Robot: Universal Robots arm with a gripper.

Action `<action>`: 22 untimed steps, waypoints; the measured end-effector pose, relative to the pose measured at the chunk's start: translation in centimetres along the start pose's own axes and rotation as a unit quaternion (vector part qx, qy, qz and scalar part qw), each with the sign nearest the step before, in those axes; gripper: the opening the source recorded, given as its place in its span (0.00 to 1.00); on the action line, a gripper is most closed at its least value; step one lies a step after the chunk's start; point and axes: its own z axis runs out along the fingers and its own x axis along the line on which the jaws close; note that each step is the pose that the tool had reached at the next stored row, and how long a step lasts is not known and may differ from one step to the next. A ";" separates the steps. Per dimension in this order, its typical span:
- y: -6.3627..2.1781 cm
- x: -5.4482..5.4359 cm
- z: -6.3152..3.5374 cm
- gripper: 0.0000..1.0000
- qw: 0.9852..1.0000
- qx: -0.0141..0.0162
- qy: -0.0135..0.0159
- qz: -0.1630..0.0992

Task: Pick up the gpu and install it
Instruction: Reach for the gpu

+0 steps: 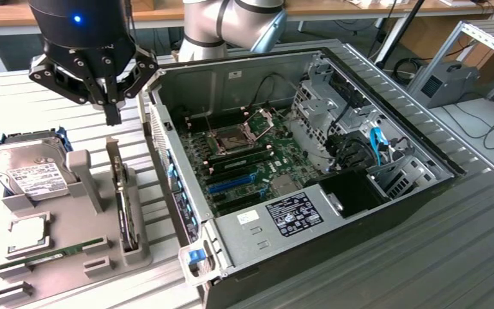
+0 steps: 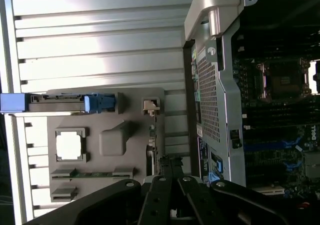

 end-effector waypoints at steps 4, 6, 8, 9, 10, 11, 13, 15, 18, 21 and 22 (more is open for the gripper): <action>-0.20 0.0 0.00 0.11 1.000 0.000 0.000 0.000; -0.30 0.0 0.00 0.11 1.000 0.000 0.000 0.000; -0.40 0.0 0.00 0.11 1.000 0.000 0.000 0.000; -0.47 0.0 0.00 0.11 1.000 0.000 0.000 0.000; -0.51 0.0 0.00 0.11 1.000 0.000 0.000 0.000; -0.58 0.0 0.00 0.11 1.000 0.000 0.000 0.000; -0.68 -0.1 0.00 0.11 1.000 0.000 0.000 0.000; -0.78 -0.1 -0.01 0.11 1.000 0.000 0.000 0.000; -0.94 -0.1 0.00 0.11 1.000 0.000 0.000 0.000; -1.14 -0.1 0.00 0.11 1.000 0.000 0.000 0.000; -1.20 -0.1 0.00 0.11 1.000 0.000 0.000 0.000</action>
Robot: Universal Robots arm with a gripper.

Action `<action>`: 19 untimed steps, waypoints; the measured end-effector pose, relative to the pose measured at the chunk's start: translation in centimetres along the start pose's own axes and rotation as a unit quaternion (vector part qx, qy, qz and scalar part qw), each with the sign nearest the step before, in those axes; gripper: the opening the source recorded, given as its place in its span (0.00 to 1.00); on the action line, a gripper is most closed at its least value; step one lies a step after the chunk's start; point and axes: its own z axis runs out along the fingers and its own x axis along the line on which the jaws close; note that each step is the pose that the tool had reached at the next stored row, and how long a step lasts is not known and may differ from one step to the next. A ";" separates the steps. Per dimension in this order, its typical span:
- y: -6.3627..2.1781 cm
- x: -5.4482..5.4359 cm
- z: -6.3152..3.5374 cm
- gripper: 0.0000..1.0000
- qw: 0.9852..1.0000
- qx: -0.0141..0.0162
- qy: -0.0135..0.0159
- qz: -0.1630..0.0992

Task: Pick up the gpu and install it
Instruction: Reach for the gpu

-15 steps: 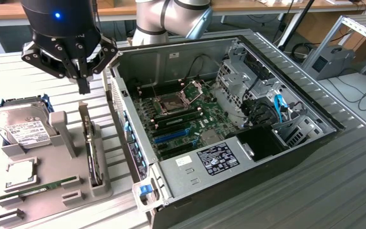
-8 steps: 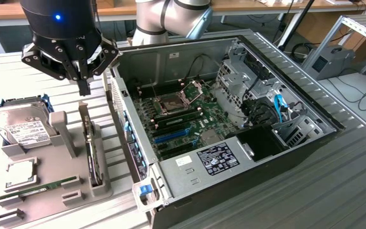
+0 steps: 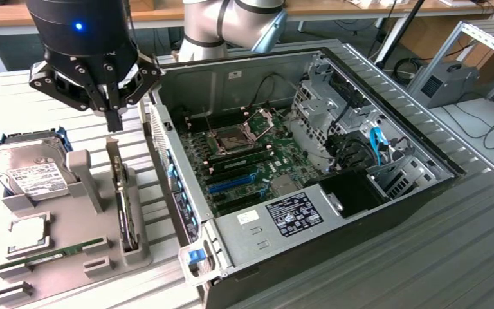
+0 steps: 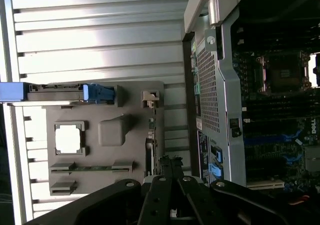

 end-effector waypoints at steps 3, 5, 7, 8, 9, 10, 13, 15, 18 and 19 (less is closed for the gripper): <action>-0.18 0.0 0.00 0.11 1.000 0.000 0.000 0.000; -0.29 0.0 0.00 0.11 1.000 0.000 0.000 0.000; -0.40 0.0 0.00 0.11 1.000 0.000 0.000 0.000; -0.45 0.0 0.00 0.11 1.000 0.000 0.000 0.000; -0.51 0.0 -0.01 0.11 1.000 0.000 0.000 0.000; -0.55 0.0 0.00 0.11 1.000 0.000 0.000 0.000; -0.72 -0.1 -0.01 0.11 1.000 0.000 0.000 0.000; -1.01 -0.1 -0.02 0.11 1.000 0.000 0.000 0.000; -1.28 -0.1 -0.03 0.11 1.000 0.000 0.000 0.000; -1.37 -0.1 -0.03 0.11 1.000 0.000 0.000 0.000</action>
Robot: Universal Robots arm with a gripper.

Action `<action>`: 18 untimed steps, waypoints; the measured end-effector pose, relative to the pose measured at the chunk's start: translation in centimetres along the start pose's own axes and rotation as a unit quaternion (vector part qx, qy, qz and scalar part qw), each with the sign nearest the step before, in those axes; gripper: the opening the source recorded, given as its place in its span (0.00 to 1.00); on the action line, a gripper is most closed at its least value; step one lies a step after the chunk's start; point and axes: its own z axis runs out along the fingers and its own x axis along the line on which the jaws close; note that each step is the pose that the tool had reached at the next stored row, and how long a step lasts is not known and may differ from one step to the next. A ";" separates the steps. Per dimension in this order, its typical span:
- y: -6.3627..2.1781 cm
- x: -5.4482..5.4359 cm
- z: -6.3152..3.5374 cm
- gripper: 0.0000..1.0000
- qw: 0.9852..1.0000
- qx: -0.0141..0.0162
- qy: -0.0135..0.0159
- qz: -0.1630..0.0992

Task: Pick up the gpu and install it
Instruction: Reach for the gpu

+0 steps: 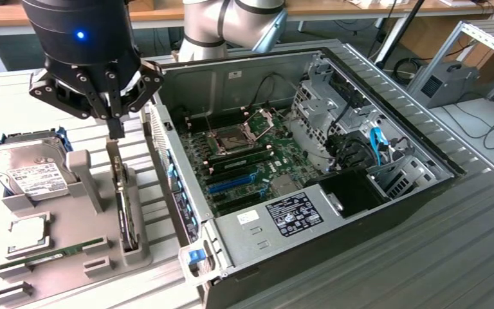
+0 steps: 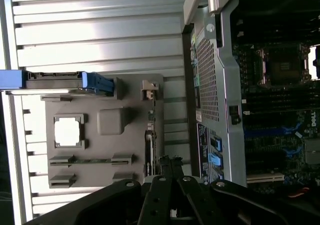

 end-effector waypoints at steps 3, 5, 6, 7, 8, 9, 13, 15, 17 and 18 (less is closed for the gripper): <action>-0.30 0.0 -0.01 0.11 1.000 0.000 0.000 0.000; -0.48 0.0 -0.01 0.11 1.000 0.000 0.000 0.000; -0.57 0.0 -0.01 0.11 1.000 0.000 0.000 0.000; -0.66 0.0 -0.01 0.11 1.000 0.000 0.000 0.000; -0.81 -0.1 -0.01 0.11 1.000 0.000 0.000 0.000; -0.92 -0.1 -0.01 0.11 1.000 0.000 0.000 0.000; -1.26 -0.1 -0.02 0.11 1.000 0.000 0.000 0.000; -1.42 -0.1 -0.02 0.11 1.000 0.000 0.000 0.000; -1.56 -0.1 -0.02 0.11 1.000 0.000 0.000 0.000; -1.64 -0.1 -0.02 0.11 1.000 0.000 0.000 0.000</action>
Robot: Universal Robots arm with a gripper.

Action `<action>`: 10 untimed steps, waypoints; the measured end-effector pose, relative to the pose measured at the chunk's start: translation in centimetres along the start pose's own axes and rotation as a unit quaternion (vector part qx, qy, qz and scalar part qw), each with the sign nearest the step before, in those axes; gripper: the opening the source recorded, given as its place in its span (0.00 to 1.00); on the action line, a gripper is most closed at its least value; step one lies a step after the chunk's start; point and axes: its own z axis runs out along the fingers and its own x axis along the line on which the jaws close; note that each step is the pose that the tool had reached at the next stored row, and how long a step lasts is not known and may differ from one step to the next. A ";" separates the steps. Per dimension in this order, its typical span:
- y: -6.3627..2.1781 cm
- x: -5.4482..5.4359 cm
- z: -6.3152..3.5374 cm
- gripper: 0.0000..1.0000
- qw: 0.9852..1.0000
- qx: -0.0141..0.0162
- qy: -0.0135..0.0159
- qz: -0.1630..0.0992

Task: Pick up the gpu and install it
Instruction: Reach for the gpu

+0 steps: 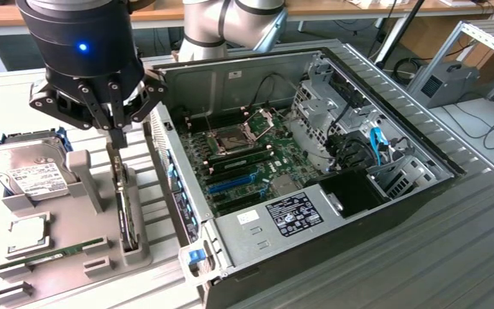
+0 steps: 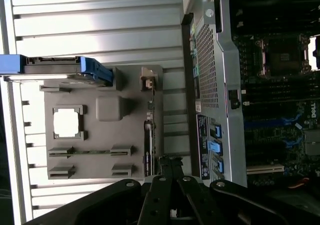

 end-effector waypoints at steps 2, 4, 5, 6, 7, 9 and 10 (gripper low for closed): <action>-0.18 0.0 0.00 0.11 1.000 0.000 0.000 0.000; -0.41 0.0 -0.01 0.11 1.000 0.000 0.000 0.000; -0.49 0.0 -0.01 0.11 1.000 0.000 0.000 0.000; -0.57 0.0 0.00 0.11 1.000 0.000 0.000 0.000; -0.64 0.0 -0.01 0.11 1.000 0.000 0.000 0.000; -0.81 -0.1 -0.01 0.11 1.000 0.000 0.000 0.000; -0.89 -0.1 -0.01 0.11 1.000 0.000 0.000 0.000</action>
